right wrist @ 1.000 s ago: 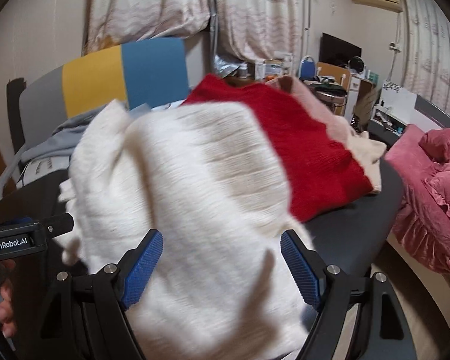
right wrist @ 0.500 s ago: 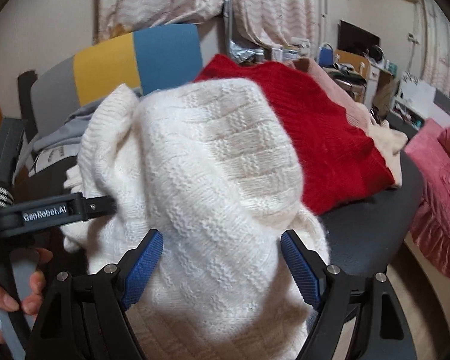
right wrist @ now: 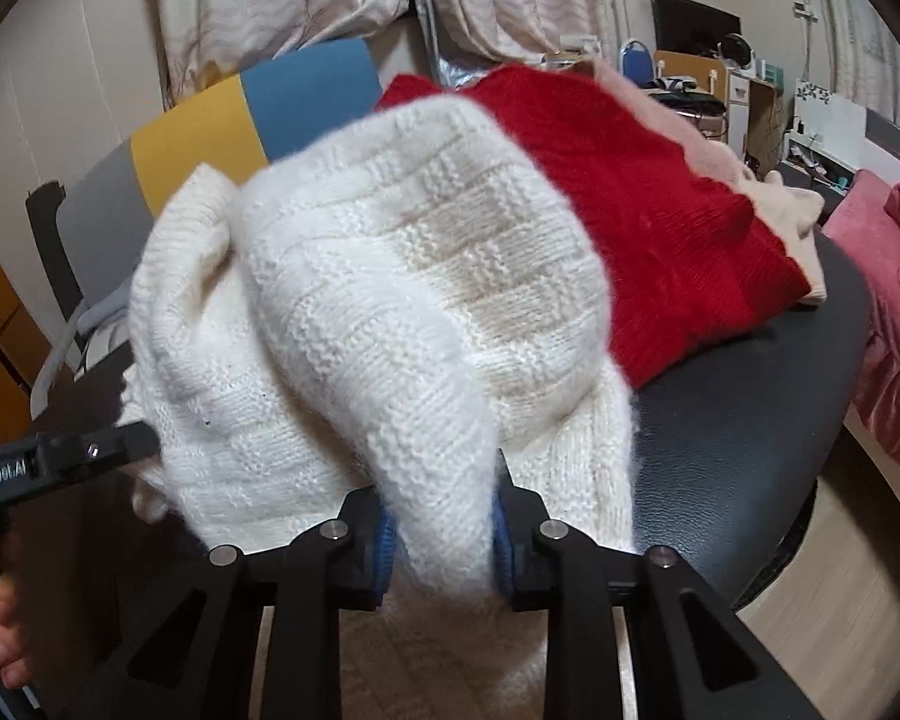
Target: Fold clothes
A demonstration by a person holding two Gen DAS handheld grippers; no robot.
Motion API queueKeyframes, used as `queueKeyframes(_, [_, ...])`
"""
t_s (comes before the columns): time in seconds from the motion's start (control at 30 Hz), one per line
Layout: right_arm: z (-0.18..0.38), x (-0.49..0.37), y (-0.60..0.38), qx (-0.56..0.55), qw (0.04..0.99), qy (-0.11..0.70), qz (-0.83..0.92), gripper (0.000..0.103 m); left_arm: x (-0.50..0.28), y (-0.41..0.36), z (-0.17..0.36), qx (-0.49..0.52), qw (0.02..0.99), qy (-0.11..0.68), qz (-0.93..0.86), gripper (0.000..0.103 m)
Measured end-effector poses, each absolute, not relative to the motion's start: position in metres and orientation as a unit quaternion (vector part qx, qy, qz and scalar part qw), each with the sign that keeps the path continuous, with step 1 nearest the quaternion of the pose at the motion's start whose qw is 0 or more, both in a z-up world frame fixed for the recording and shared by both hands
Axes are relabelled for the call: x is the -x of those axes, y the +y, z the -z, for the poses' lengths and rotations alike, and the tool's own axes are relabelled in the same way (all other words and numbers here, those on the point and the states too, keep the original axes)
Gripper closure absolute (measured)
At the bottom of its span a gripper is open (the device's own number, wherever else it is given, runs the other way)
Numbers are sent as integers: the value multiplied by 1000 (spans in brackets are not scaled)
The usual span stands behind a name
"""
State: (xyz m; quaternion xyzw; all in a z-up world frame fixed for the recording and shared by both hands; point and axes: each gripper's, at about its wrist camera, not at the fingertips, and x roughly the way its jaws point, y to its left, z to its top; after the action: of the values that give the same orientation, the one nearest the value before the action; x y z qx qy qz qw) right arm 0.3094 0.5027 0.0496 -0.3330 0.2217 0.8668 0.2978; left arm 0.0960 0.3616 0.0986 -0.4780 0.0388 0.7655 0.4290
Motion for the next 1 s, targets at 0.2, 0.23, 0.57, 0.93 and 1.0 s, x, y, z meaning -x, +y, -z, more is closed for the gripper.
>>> queueKeyframes(0.2, [-71, -325, 475, 293, 317, 228, -873, 61, -77, 339, -87, 466, 373, 25, -802, 18])
queueKeyframes(0.23, [-77, -323, 463, 295, 301, 209, -882, 58, -73, 334, -86, 467, 373, 2, -802, 17])
queueKeyframes(0.57, [-56, -274, 387, 382, 180, 94, -901, 41, -56, 348, -89, 453, 360, 11, -816, 9])
queueKeyframes(0.93, [-16, -251, 402, 435, 215, 87, -870, 93, -51, 341, -74, 483, 348, 1, -804, 9])
queueKeyframes(1.0, [-30, -267, 417, 400, 202, 142, -882, 98, -53, 337, -78, 465, 354, 9, -811, 9])
